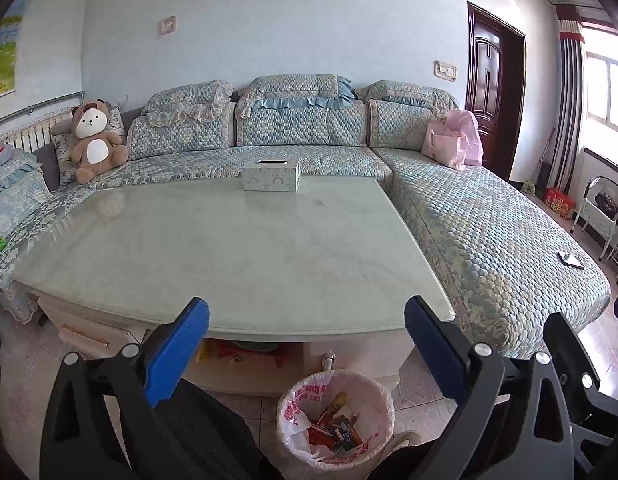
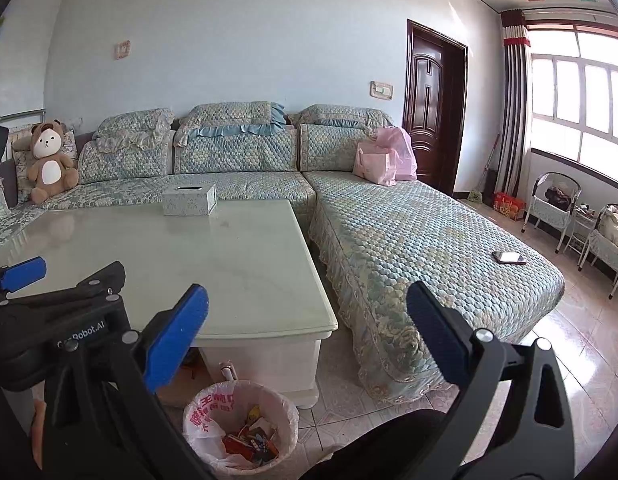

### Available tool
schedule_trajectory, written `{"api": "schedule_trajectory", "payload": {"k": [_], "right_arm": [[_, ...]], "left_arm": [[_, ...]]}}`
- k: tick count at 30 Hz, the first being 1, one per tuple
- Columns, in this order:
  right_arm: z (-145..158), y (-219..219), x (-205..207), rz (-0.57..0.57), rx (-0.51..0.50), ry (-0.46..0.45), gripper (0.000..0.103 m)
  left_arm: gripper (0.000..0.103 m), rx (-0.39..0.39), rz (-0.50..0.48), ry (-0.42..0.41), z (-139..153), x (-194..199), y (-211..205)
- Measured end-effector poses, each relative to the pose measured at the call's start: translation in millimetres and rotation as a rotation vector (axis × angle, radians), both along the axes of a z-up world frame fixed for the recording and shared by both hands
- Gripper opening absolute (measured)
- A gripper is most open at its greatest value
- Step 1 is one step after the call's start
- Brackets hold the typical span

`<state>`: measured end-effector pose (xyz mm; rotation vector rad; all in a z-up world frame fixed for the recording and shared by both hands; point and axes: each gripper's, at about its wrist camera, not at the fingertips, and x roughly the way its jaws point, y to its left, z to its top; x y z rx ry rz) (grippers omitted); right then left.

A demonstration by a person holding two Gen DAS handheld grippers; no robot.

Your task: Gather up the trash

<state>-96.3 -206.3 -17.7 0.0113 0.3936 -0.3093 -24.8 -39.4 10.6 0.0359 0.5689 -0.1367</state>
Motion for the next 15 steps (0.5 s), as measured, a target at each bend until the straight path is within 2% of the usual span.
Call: {"api": "schedule_trajectory", "payload": {"k": [15], "right_arm": [[-3.0, 7.6, -0.6, -0.014, -0.022, 0.000, 0.097]], "left_arm": [[0.096, 0.019, 0.023, -0.004, -1.7, 1.8, 0.9]]}}
